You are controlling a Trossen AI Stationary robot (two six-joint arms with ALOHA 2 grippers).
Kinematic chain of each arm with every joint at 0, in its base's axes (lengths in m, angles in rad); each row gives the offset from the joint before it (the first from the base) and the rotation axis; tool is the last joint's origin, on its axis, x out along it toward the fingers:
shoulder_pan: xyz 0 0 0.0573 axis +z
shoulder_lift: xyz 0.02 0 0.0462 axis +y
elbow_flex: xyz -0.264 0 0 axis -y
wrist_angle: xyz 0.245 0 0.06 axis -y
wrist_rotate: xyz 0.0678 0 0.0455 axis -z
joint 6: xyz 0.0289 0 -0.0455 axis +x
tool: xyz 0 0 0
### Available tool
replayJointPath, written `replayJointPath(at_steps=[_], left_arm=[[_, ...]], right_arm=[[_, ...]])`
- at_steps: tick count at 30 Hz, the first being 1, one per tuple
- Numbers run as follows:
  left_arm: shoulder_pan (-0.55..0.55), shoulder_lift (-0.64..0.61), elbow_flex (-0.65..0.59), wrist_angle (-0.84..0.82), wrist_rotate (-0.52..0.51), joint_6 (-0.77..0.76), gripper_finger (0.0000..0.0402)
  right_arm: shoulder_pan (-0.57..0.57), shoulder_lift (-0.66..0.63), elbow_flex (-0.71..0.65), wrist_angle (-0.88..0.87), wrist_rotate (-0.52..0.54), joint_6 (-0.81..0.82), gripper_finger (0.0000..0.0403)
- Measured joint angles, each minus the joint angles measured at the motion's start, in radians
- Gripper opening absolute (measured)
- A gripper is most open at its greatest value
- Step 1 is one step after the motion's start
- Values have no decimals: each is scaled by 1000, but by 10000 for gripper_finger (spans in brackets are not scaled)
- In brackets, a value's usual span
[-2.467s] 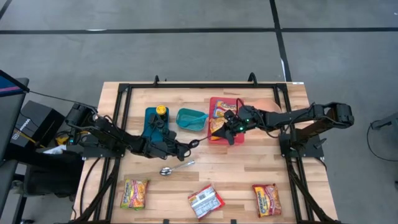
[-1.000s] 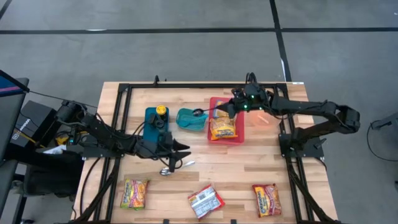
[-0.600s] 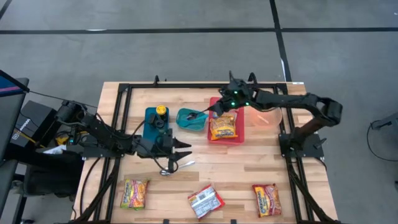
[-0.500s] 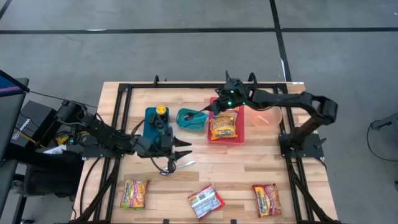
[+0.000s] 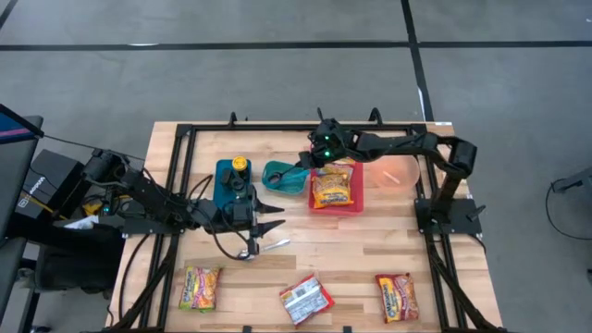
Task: Pick & Place Food Item
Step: Put the black spoon into the green bin
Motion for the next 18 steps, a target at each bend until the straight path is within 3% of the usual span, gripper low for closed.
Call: replayJointPath(at_steps=[18], left_arm=[[0, 0, 0, 21, 0, -1, 131]], right_arm=[[28, 41, 8, -13, 129, 79, 3]])
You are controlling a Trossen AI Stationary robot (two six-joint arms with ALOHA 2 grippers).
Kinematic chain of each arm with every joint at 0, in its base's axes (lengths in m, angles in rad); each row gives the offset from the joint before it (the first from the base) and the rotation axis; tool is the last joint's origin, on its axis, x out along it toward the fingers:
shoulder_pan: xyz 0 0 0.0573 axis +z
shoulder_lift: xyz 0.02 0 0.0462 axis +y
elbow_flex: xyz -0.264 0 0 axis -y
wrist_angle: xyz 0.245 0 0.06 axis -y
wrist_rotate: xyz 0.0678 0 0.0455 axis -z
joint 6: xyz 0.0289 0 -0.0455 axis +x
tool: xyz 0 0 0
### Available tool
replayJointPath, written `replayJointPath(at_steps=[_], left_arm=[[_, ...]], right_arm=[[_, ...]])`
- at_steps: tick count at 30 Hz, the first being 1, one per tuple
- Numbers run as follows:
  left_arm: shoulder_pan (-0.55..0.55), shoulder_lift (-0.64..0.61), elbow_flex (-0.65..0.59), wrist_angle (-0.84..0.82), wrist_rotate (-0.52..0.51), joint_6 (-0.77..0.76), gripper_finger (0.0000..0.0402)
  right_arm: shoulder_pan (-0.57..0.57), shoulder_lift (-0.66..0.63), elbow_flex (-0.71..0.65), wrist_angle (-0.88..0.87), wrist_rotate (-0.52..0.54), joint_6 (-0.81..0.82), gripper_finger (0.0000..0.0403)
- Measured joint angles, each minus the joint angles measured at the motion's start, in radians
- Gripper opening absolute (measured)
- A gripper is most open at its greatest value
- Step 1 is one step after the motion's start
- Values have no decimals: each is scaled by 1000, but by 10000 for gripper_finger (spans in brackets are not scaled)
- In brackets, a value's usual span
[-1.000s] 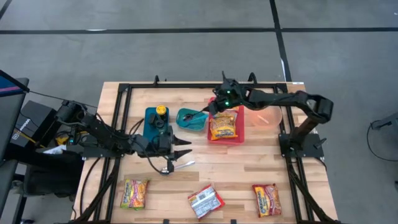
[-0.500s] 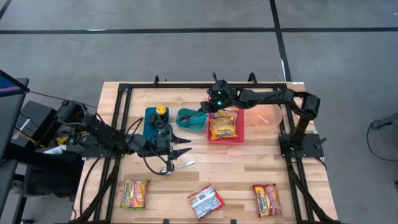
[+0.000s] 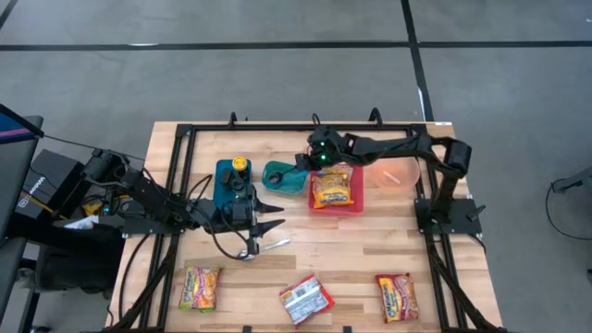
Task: Pick & Place Food Item
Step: Put the black spoon into the green bin
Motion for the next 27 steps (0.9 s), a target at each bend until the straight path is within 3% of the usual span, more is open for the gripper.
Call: replayJointPath(at_steps=[16, 27], left_arm=[[0, 0, 0, 0, 0, 0, 131], [0, 0, 0, 0, 0, 0, 131]], right_arm=[[15, 28, 1, 14, 46, 53, 12], [19, 27, 1, -24, 44, 4, 16]])
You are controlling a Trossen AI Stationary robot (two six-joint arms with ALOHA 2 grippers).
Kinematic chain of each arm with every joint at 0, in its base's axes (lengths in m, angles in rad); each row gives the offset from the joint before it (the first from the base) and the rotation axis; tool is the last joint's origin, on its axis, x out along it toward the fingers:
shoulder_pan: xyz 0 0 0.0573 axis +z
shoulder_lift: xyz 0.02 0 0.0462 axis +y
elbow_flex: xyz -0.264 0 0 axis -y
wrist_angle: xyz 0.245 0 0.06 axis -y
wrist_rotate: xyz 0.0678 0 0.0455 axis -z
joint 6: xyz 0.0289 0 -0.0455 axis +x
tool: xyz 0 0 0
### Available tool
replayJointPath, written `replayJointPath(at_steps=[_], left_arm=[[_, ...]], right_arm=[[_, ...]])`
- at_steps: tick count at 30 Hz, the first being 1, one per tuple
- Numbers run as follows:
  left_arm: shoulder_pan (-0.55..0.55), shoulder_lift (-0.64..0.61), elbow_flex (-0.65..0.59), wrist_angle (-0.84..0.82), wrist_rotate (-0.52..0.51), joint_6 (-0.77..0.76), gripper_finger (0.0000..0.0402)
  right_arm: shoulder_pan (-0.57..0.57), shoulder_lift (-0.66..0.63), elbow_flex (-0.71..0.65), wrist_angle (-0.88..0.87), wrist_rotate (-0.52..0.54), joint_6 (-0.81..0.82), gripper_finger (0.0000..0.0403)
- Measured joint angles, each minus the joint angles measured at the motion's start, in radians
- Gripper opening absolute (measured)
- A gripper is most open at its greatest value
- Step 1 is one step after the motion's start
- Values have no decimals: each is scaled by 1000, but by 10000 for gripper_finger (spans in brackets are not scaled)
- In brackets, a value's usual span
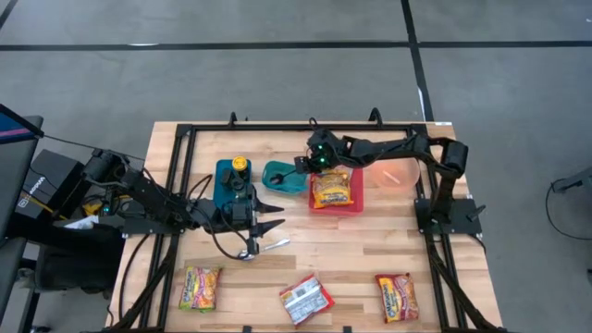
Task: Pick & Place Food Item
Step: Put the black spoon into the green bin
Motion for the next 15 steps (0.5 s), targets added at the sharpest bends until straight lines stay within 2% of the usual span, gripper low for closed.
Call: replayJointPath(at_steps=[15], left_arm=[[0, 0, 0, 0, 0, 0, 131]], right_arm=[[-2, 0, 0, -25, 1, -31, 86]])
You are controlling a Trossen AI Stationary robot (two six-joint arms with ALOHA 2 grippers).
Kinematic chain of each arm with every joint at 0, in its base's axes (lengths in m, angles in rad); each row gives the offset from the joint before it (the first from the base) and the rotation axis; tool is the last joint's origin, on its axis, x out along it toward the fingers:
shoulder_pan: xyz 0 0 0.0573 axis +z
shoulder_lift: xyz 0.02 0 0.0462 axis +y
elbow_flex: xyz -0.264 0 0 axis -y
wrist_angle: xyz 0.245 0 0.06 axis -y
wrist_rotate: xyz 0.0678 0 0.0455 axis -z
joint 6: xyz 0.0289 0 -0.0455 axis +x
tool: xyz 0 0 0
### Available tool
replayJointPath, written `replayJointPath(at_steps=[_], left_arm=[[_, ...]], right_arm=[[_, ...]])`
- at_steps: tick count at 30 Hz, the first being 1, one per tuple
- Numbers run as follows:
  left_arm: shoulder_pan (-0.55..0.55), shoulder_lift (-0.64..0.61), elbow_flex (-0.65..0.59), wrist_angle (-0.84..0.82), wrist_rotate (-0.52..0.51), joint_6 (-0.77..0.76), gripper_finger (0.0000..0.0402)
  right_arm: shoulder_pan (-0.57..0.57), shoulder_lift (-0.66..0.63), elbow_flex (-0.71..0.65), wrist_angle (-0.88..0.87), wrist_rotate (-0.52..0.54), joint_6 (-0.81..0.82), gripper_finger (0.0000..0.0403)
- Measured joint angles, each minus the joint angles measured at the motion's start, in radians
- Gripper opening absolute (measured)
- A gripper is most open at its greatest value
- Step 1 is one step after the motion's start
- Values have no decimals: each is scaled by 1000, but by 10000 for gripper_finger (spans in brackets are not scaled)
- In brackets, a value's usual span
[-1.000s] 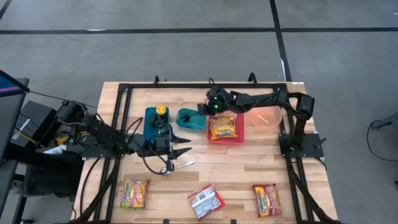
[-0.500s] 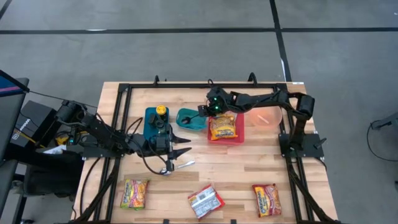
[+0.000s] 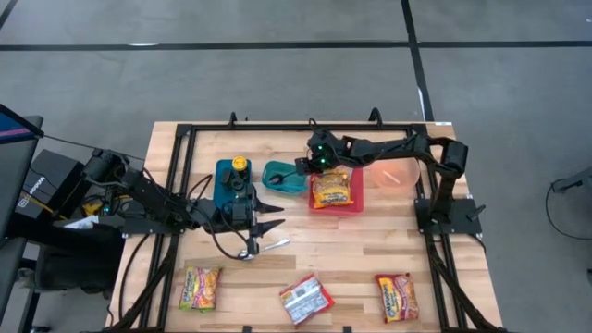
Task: Pick & Place Food Item
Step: Put the black spoon into the green bin, then put the silver spoon into the green bin
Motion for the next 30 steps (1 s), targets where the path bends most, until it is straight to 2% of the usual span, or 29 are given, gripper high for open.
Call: replayJointPath(at_steps=[12, 27, 30], left_arm=[[0, 0, 0, 0, 0, 0, 131], [0, 0, 0, -1, 0, 0, 131], [0, 0, 0, -1, 0, 0, 131]], right_arm=[[-13, -7, 2, -116, -34, -55, 93], [-26, -177, 0, -308, -17, -84, 93], [-27, -205, 0, -364, 26, -117, 93]])
